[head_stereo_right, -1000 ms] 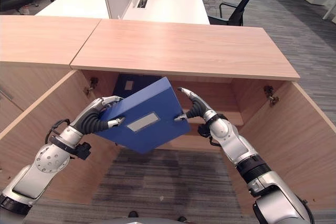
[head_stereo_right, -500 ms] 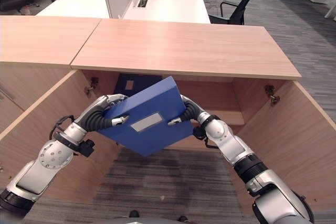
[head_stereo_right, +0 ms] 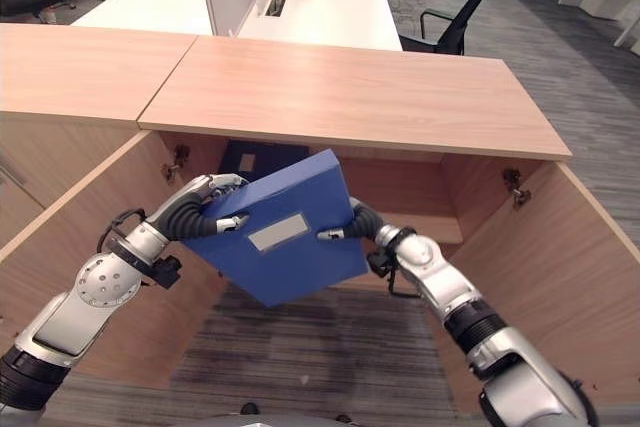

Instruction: Put the empty folder in the office cabinet

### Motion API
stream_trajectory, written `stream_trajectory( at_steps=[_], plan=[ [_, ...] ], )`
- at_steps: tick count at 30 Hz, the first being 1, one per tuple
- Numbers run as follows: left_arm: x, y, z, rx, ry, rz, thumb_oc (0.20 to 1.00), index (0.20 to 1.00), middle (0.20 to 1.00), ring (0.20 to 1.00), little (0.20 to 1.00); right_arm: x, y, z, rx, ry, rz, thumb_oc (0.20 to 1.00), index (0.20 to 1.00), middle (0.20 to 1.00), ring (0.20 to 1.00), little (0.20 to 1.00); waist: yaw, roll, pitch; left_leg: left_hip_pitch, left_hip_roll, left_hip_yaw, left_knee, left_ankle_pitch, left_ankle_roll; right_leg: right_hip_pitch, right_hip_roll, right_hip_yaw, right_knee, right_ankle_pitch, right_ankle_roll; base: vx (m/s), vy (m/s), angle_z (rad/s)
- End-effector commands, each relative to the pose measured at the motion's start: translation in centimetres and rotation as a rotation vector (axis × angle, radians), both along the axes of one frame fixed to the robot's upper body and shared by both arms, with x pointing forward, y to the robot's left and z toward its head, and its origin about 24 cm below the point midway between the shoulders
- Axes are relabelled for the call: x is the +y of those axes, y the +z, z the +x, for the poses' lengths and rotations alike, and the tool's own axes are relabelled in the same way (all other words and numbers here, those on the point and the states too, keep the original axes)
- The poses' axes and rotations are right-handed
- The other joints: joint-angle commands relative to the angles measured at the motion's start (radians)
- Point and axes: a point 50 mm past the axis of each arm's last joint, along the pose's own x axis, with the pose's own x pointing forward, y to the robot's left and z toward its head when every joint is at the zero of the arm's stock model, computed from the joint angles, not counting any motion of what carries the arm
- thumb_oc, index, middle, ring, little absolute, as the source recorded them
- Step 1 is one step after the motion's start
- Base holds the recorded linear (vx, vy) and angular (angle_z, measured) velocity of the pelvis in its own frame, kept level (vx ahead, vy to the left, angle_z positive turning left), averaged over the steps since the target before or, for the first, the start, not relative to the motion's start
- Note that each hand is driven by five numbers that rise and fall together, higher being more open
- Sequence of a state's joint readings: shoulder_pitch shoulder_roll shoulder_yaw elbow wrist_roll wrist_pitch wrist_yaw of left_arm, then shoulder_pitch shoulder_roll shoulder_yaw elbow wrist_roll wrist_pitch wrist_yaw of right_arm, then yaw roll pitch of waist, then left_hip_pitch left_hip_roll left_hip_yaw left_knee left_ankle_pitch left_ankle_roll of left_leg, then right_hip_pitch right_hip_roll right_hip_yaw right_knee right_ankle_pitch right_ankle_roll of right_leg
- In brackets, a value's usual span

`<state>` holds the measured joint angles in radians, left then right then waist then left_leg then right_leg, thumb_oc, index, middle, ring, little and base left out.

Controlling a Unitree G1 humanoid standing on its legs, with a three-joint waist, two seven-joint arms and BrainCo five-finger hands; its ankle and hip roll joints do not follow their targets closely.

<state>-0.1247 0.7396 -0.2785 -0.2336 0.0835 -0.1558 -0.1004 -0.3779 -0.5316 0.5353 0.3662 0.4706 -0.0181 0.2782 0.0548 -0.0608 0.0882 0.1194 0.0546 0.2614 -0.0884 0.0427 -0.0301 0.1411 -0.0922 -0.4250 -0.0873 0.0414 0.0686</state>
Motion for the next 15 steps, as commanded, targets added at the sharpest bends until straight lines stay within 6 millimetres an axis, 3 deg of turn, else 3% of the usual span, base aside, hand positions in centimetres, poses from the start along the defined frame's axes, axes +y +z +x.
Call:
stream_trajectory(
  at_steps=[1, 4, 5, 6, 7, 8, 9, 11, 12, 13, 14, 15],
  plan=[
    [-7.1, 6.6, -1.4, -0.235, -0.391, -0.420, 0.200, 0.200, 0.200, 0.200, 0.200, 11.5, 1.0, -2.9, 0.180, 0.313, 0.544, 0.200, 0.200, 0.200, 0.200, 0.200, 0.002, -0.018, -0.014, 0.007, 0.006, -0.013, 0.001, -0.083, -0.011, 0.016, -0.053, -0.032, 0.000, -0.001, 0.082, 0.00, 0.000, 0.00],
    [-6.4, 5.2, -1.0, -0.159, -0.339, -0.439, 0.200, 0.200, 0.200, 0.200, 0.200, 11.2, -0.1, -3.6, 0.245, 0.260, 0.621, 0.200, 0.200, 0.200, 0.200, 0.200, -0.001, -0.017, -0.013, 0.006, 0.005, -0.014, 0.001, -0.081, -0.011, 0.015, -0.053, -0.031, 0.000, -0.001, 0.080, 0.00, 0.000, 0.00],
    [-5.5, 3.5, -0.6, -0.080, -0.273, -0.461, 0.200, 0.200, 0.200, 0.200, 0.200, 10.5, -1.8, -4.2, 0.316, 0.159, 0.698, 0.200, 0.200, 0.200, 0.200, 0.200, -0.004, -0.014, -0.012, 0.006, 0.005, -0.013, 0.001, -0.080, -0.011, 0.015, -0.053, -0.030, 0.000, -0.001, 0.079, 0.00, 0.000, 0.00],
    [-5.5, 3.5, -0.6, -0.079, -0.272, -0.461, 0.316, 0.316, 0.316, 0.316, 0.316, 10.5, -1.8, -4.3, 0.317, 0.159, 0.698, 0.200, 0.200, 0.200, 0.200, 0.200, -0.004, -0.015, -0.014, 0.005, 0.005, -0.013, 0.001, -0.080, -0.011, 0.014, -0.053, -0.030, 0.000, -0.001, 0.079, 0.00, 0.000, 0.00],
    [-5.0, 2.2, -0.3, -0.015, -0.225, -0.493, 0.429, 0.429, 0.429, 0.429, 0.429, 9.5, -2.9, -4.4, 0.352, 0.049, 0.754, 0.200, 0.200, 0.200, 0.200, 0.200, -0.008, -0.012, -0.012, 0.005, 0.004, -0.012, 0.001, -0.079, -0.011, 0.014, -0.053, -0.029, 0.000, -0.001, 0.078, 0.00, 0.000, 0.00],
    [-4.7, 1.5, -0.1, 0.029, -0.202, -0.500, 1.000, 1.000, 1.000, 1.000, 1.000, 9.1, -3.8, -4.6, 0.384, -0.002, 0.768, 0.200, 0.200, 0.200, 0.200, 0.200, -0.010, -0.011, -0.013, 0.004, 0.005, -0.011, 0.001, -0.079, -0.011, 0.013, -0.053, -0.030, 0.000, -0.001, 0.078, 0.04, 0.012, 0.00],
    [-3.4, -1.1, 0.0, 0.174, -0.127, -0.562, 1.000, 1.000, 1.000, 1.000, 1.000, 7.9, -6.0, -5.4, 0.477, -0.173, 0.859, 0.200, 0.200, 0.200, 0.200, 0.200, -0.018, -0.001, -0.014, 0.016, 0.009, -0.018, 0.001, -0.099, -0.017, 0.023, -0.046, -0.019, 0.000, -0.013, 0.086, 0.05, 0.007, 0.01],
    [-2.8, -2.0, 0.0, 0.219, -0.083, -0.594, 1.000, 1.000, 1.000, 1.000, 1.000, 7.5, -7.0, -5.8, 0.515, -0.229, 0.875, 0.200, 0.200, 0.200, 0.200, 0.200, -0.020, -0.001, -0.015, 0.016, 0.009, -0.017, 0.001, -0.099, -0.017, 0.022, -0.046, -0.018, 0.000, -0.013, 0.086, 0.03, 0.004, 0.00],
    [-1.3, -4.8, -0.2, 0.338, 0.028, -0.656, 1.000, 1.000, 1.000, 1.000, 1.000, 6.1, -9.0, -6.8, 0.577, -0.378, 0.903, 0.200, 0.200, 0.200, 0.200, 0.200, -0.025, 0.001, -0.015, 0.015, 0.009, -0.016, 0.001, -0.097, -0.018, 0.020, -0.046, -0.017, 0.000, -0.012, 0.085, 0.00, 0.000, 0.00],
    [-1.3, -4.8, -0.2, 0.338, 0.028, -0.656, 1.000, 1.000, 1.000, 1.000, 1.000, 6.1, -9.0, -6.8, 0.577, -0.378, 0.903, 0.200, 0.200, 0.200, 0.200, 0.200, -0.025, 0.001, -0.015, 0.015, 0.009, -0.016, 0.001, -0.097, -0.018, 0.020, -0.046, -0.017, 0.000, -0.012, 0.085, 0.00, 0.000, 0.00],
    [0.1, -7.5, -0.8, 0.420, 0.157, -0.671, 1.000, 1.000, 1.000, 1.000, 1.000, 4.4, -9.3, -6.7, 0.533, -0.505, 0.926, 0.200, 0.200, 0.200, 0.200, 0.200, -0.028, 0.005, -0.013, 0.014, 0.009, -0.015, 0.001, -0.097, -0.017, 0.018, -0.045, -0.015, 0.000, -0.013, 0.084, -0.01, 0.004, -0.06],
    [1.1, -9.5, -1.7, 0.490, 0.229, -0.666, 1.000, 1.000, 1.000, 1.000, 1.000, 5.5, -10.8, -8.5, 0.638, -0.522, 0.945, 0.200, 0.200, 0.200, 0.200, 0.200, -0.030, 0.009, -0.011, 0.012, 0.008, -0.015, 0.001, -0.096, -0.016, 0.018, -0.044, -0.013, 0.000, -0.013, 0.083, -0.01, 0.003, -0.07]
  ],
)
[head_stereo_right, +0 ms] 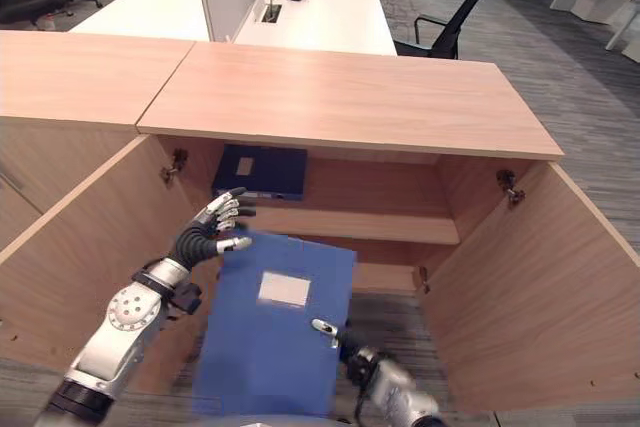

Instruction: Put the empty folder in the office cabinet

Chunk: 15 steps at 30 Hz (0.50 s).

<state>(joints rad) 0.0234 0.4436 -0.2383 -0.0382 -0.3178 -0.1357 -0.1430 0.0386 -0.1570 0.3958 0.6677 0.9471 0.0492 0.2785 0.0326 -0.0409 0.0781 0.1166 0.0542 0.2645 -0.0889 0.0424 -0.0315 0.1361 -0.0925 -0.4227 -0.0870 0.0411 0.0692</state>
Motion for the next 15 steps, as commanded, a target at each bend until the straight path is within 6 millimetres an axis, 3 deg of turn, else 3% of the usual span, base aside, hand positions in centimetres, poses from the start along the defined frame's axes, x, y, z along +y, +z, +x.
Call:
stream_trajectory(
  at_steps=[1, 2, 3, 4, 5, 6, 7, 8, 9, 15],
  plan=[
    [2.0, -2.7, -0.9, 0.121, 0.120, -0.022, 1.000, 1.000, 1.000, 1.000, 1.000, 1.7, 2.2, 3.5, -0.076, -0.190, 0.195, 0.200, 0.200, 0.200, 0.200, 0.200, -0.015, -0.011, -0.003, 0.014, 0.008, -0.018, 0.002, -0.097, -0.014, 0.021, -0.043, -0.014, 0.000, -0.014, 0.083, 0.00, 0.000, -0.05],
    [2.6, -3.6, -1.3, 0.161, 0.145, -0.021, 1.000, 1.000, 1.000, 1.000, 1.000, 0.8, 1.4, 3.1, -0.030, -0.242, 0.189, 0.200, 0.200, 0.200, 0.200, 0.200, -0.016, -0.010, -0.004, 0.014, 0.008, -0.019, 0.002, -0.097, -0.014, 0.021, -0.042, -0.014, 0.000, -0.015, 0.082, 0.01, -0.003, 0.03],
    [2.5, -3.5, -1.3, 0.161, 0.144, -0.022, 1.000, 1.000, 1.000, 1.000, 1.000, 0.7, 1.4, 3.1, -0.030, -0.242, 0.189, 0.200, 0.200, 0.200, 0.200, 0.200, -0.015, -0.010, -0.004, 0.014, 0.008, -0.019, 0.002, -0.097, -0.014, 0.021, -0.042, -0.014, 0.000, -0.015, 0.082, 0.00, 0.000, 0.00],
    [3.3, -4.9, -2.0, 0.220, 0.214, -0.027, 1.000, 1.000, 1.000, 1.000, 1.000, -0.4, 2.1, 4.0, -0.089, -0.336, 0.159, 0.200, 0.200, 0.200, 0.200, 0.200, -0.012, -0.008, -0.004, 0.014, 0.009, -0.020, 0.002, -0.096, -0.014, 0.020, -0.040, -0.011, 0.000, -0.016, 0.081, 0.00, 0.000, 0.00],
    [4.0, -6.8, -3.3, 0.320, 0.238, -0.011, 1.000, 1.000, 1.000, 1.000, 1.000, -0.4, -0.4, 1.3, 0.081, -0.341, 0.150, 0.200, 0.200, 0.200, 0.200, 0.200, -0.020, -0.006, -0.004, 0.012, 0.009, -0.021, 0.002, -0.095, -0.015, 0.019, -0.039, -0.011, 0.000, -0.018, 0.080, 0.00, 0.000, 0.00],
    [4.6, -7.2, -3.8, 0.342, 0.275, -0.011, 1.000, 1.000, 1.000, 1.000, 1.000, -1.2, 0.4, 1.9, 0.035, -0.338, 0.147, 0.200, 0.200, 0.200, 0.200, 0.200, -0.023, -0.008, -0.001, 0.011, 0.009, -0.021, 0.002, -0.095, -0.015, 0.017, -0.038, -0.011, 0.000, -0.019, 0.079, 0.00, -0.017, 0.05],
    [5.2, -7.7, -4.2, 0.367, 0.292, 0.028, 1.000, 1.000, 1.000, 1.000, 1.000, -1.9, -0.4, 0.9, 0.084, -0.396, 0.148, 0.200, 0.200, 0.200, 0.200, 0.200, -0.026, -0.006, -0.003, 0.011, 0.010, -0.022, 0.002, -0.095, -0.015, 0.017, -0.037, -0.011, 0.000, -0.021, 0.078, 0.00, 0.000, 0.00],
    [5.2, -7.7, -4.2, 0.367, 0.292, 0.028, 1.000, 1.000, 1.000, 1.000, 1.000, -1.9, -0.4, 0.9, 0.084, -0.396, 0.148, 0.200, 0.200, 0.200, 0.200, 0.200, -0.026, -0.006, -0.003, 0.011, 0.010, -0.022, 0.002, -0.095, -0.015, 0.017, -0.037, -0.011, 0.000, -0.021, 0.078, 0.01, -0.031, 0.02],
    [6.0, -8.8, -5.4, 0.424, 0.340, 0.059, 1.000, 1.000, 1.000, 1.000, 1.000, -3.2, -0.8, 0.7, 0.110, -0.452, 0.117, 0.200, 0.200, 0.200, 0.200, 0.200, -0.025, -0.007, -0.003, 0.009, 0.012, -0.025, 0.002, -0.093, -0.016, 0.016, -0.034, -0.010, 0.000, -0.023, 0.076, 0.01, -0.034, 0.00],
    [6.7, -11.0, -6.5, 0.529, 0.419, 0.106, 1.000, 1.000, 1.000, 1.000, 1.000, -4.2, -0.8, 1.2, 0.123, -0.487, 0.062, 0.200, 0.200, 0.200, 0.200, 0.200, -0.021, -0.006, -0.002, -0.009, 0.020, -0.033, 0.002, -0.083, -0.024, 0.006, -0.026, -0.015, 0.000, -0.031, 0.070, 0.00, -0.054, 0.00]
  ],
)
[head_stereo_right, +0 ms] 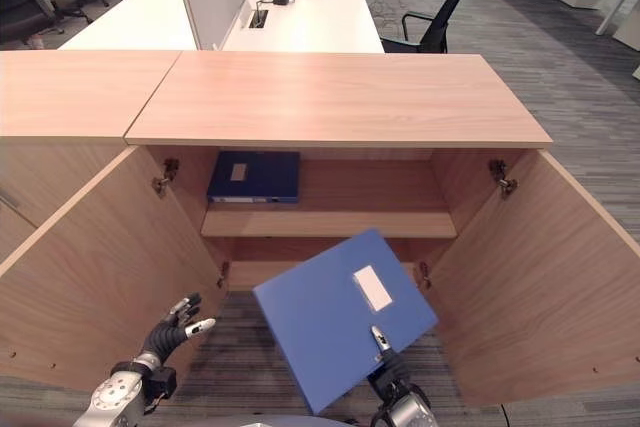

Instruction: Put the empty folder in the office cabinet

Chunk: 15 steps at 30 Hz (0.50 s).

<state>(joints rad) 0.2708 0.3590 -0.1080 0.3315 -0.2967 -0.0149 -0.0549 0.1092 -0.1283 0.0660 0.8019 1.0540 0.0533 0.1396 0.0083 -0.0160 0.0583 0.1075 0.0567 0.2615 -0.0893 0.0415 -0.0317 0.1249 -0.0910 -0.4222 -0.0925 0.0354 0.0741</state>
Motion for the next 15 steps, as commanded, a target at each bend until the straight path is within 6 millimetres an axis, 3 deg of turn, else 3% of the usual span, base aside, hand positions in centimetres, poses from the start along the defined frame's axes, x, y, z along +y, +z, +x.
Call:
stream_trajectory(
  at_steps=[1, 9, 12, 15],
  plan=[
    [0.4, 1.1, 2.0, -0.066, -0.017, 0.074, 1.000, 1.000, 1.000, 1.000, 1.000, 2.1, 2.0, 4.7, -0.153, 0.016, 0.045, 0.200, 0.200, 0.200, 0.200, 0.200, 0.004, -0.030, 0.019, -0.004, 0.021, -0.032, 0.002, -0.079, -0.026, 0.015, -0.025, -0.018, 0.005, -0.027, 0.063, 0.00, -0.072, 0.02],
    [0.3, 1.0, 2.1, -0.062, 0.021, 0.045, 1.000, 1.000, 1.000, 1.000, 1.000, 0.8, 2.5, 5.7, -0.155, -0.021, -0.021, 0.200, 0.200, 0.200, 0.200, 0.200, 0.010, -0.041, 0.030, -0.019, 0.066, -0.042, 0.023, -0.057, -0.058, 0.017, 0.010, -0.024, 0.010, -0.058, 0.036, 0.01, -0.116, 0.10],
    [0.1, 1.2, 2.5, -0.072, 0.045, 0.017, 1.000, 1.000, 1.000, 1.000, 1.000, 0.3, 3.6, 7.0, -0.202, -0.020, -0.054, 0.200, 0.200, 0.200, 0.200, 0.200, 0.028, -0.057, 0.077, -0.142, 0.099, -0.046, 0.257, -0.077, -0.078, 0.016, 0.011, -0.030, 0.025, -0.081, 0.003, -0.10, -0.142, 0.10],
    [-0.1, 1.5, 3.0, -0.088, 0.039, 0.013, 1.000, 1.000, 1.000, 1.000, 1.000, 0.0, 4.6, 8.3, -0.251, -0.021, -0.071, 0.200, 0.200, 0.200, 0.200, 0.200, 0.046, -0.057, 0.101, -0.245, 0.132, -0.061, 0.369, -0.025, -0.090, 0.021, 0.016, -0.049, 0.017, -0.090, -0.011, -0.05, -0.044, 0.02]
  ],
)
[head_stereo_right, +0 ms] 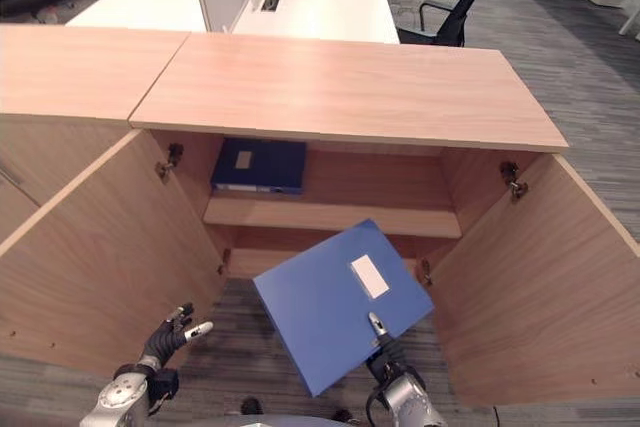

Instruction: Put the empty folder in the office cabinet

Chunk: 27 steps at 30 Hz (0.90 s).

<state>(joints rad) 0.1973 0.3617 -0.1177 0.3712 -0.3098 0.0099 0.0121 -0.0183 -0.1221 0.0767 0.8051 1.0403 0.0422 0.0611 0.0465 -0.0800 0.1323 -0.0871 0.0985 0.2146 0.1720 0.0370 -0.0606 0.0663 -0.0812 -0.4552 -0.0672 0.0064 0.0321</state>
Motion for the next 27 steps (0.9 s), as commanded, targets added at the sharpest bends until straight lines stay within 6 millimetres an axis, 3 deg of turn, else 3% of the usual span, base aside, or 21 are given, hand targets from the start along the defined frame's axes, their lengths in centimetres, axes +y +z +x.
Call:
stream_trajectory(
  at_steps=[1, 3, 5, 11, 14, 16, 18, 19, 20, 27],
  plan=[
    [-0.2, 1.3, 1.2, -0.078, -0.008, -0.017, 1.000, 1.000, 1.000, 1.000, 1.000, -0.6, 3.3, 4.1, -0.204, -0.037, -0.023, 0.200, 0.200, 0.200, 0.200, 0.200, 0.014, 0.006, 0.027, -0.080, 0.092, -0.016, 0.104, -0.016, -0.058, 0.079, 0.004, -0.019, -0.013, -0.062, 0.031, 0.08, 0.046, 0.09],
    [-0.4, 1.3, 0.9, -0.081, 0.007, -0.026, 1.000, 1.000, 1.000, 1.000, 1.000, -0.6, 3.9, 4.3, -0.241, -0.025, -0.031, 0.200, 0.200, 0.200, 0.200, 0.200, 0.034, 0.012, 0.016, -0.122, 0.066, -0.070, -0.038, 0.027, -0.054, 0.083, 0.004, -0.005, -0.018, -0.071, 0.051, 0.25, 0.206, 0.14],
    [-0.5, 1.0, 0.4, -0.062, 0.007, -0.031, 1.000, 1.000, 1.000, 1.000, 1.000, -0.2, 3.5, 3.8, -0.229, -0.039, 0.001, 0.200, 0.200, 0.200, 0.200, 0.200, 0.039, 0.027, -0.013, -0.060, 0.049, -0.089, -0.169, 0.036, -0.045, 0.098, 0.003, 0.021, -0.014, -0.081, 0.065, 0.36, 0.320, -0.19],
    [0.2, 1.7, -0.3, -0.069, -0.015, -0.001, 1.000, 1.000, 1.000, 1.000, 1.000, 0.4, 3.0, 3.1, -0.197, -0.073, 0.036, 0.200, 0.200, 0.200, 0.200, 0.200, 0.045, 0.026, -0.046, 0.037, -0.030, -0.053, -0.182, -0.041, 0.024, 0.096, -0.090, 0.055, 0.074, -0.086, 0.121, 0.22, 0.307, -0.48],
    [1.2, 1.8, -0.6, -0.060, 0.006, 0.023, 1.000, 1.000, 1.000, 1.000, 1.000, 0.6, 3.4, 3.3, -0.219, -0.076, 0.043, 0.200, 0.200, 0.200, 0.200, 0.200, 0.050, 0.030, -0.043, 0.065, -0.062, -0.019, -0.195, -0.073, 0.063, 0.047, -0.153, 0.047, 0.197, -0.064, 0.164, 0.13, 0.292, -0.31],
    [1.9, 1.6, -1.4, -0.038, 0.026, 0.039, 1.000, 1.000, 1.000, 1.000, 1.000, 0.7, 3.5, 3.2, -0.226, -0.087, 0.055, 0.200, 0.200, 0.200, 0.200, 0.200, 0.048, 0.038, -0.031, 0.087, -0.076, -0.001, -0.206, -0.086, 0.087, -0.001, -0.207, 0.031, 0.314, -0.019, 0.185, 0.10, 0.295, -0.27],
    [2.3, 1.5, -2.0, -0.018, 0.037, 0.047, 1.000, 1.000, 1.000, 1.000, 1.000, 0.9, 3.7, 3.2, -0.236, -0.093, 0.069, 0.200, 0.200, 0.200, 0.200, 0.200, 0.053, 0.049, -0.015, 0.119, -0.080, 0.032, -0.221, -0.103, 0.102, -0.044, -0.265, -0.030, 0.403, 0.037, 0.200, 0.06, 0.215, -0.25],
    [2.4, 1.5, -2.0, -0.018, 0.037, 0.047, 1.000, 1.000, 1.000, 1.000, 1.000, 0.9, 3.7, 3.2, -0.236, -0.093, 0.069, 0.200, 0.200, 0.200, 0.200, 0.200, 0.053, 0.048, -0.015, 0.119, -0.083, 0.032, -0.222, -0.104, 0.103, -0.045, -0.268, -0.029, 0.406, 0.036, 0.202, 0.08, 0.175, -0.46],
    [2.6, 1.0, -3.0, 0.020, 0.039, 0.047, 1.000, 1.000, 1.000, 1.000, 1.000, 1.0, 4.1, 3.3, -0.262, -0.089, 0.078, 0.200, 0.200, 0.200, 0.200, 0.200, 0.058, 0.055, 0.012, 0.146, -0.079, 0.073, -0.223, -0.119, 0.107, -0.055, -0.287, -0.126, 0.372, 0.058, 0.200, 0.06, 0.103, -0.37],
    [1.9, 0.2, -4.6, 0.079, 0.003, 0.025, 1.000, 1.000, 1.000, 1.000, 1.000, 0.6, 4.8, 3.2, -0.304, -0.102, 0.074, 0.200, 0.200, 0.200, 0.200, 0.200, 0.056, 0.057, 0.036, 0.178, -0.073, 0.091, -0.255, -0.113, 0.096, -0.082, -0.241, -0.172, 0.213, 0.115, 0.209, 0.05, -0.010, -0.32]
  ],
)
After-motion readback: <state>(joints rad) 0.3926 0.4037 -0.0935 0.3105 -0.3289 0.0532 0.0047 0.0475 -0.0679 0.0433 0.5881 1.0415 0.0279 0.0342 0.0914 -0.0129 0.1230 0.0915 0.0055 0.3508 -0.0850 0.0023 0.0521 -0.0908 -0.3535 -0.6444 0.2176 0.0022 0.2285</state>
